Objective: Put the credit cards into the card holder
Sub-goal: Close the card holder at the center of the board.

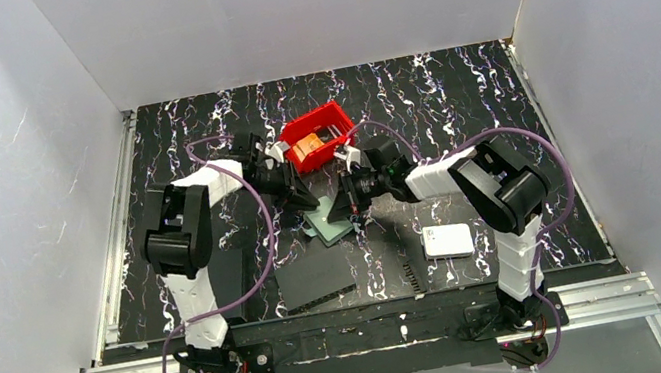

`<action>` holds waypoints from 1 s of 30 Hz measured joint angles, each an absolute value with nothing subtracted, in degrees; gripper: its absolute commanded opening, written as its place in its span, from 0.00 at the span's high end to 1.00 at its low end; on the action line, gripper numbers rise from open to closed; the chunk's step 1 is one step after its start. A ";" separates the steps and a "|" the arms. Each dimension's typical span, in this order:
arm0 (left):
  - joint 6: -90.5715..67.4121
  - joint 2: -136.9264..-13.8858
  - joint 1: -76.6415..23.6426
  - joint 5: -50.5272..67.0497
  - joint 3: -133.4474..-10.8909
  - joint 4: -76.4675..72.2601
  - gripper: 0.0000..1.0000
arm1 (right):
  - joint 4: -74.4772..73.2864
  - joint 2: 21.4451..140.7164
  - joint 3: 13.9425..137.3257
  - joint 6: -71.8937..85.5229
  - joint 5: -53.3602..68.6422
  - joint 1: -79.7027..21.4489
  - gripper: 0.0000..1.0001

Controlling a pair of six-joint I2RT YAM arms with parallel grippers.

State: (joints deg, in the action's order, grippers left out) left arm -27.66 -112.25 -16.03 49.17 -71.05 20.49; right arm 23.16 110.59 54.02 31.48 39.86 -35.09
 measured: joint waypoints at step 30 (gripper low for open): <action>-22.72 -114.98 -15.97 46.48 -71.00 23.42 1.00 | 3.42 102.63 65.43 18.04 13.61 -50.78 0.55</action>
State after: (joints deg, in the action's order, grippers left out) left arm -22.72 -114.98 -15.97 46.48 -71.00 23.42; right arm 3.42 102.63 65.43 18.04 13.61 -50.78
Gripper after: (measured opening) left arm 0.009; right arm 0.484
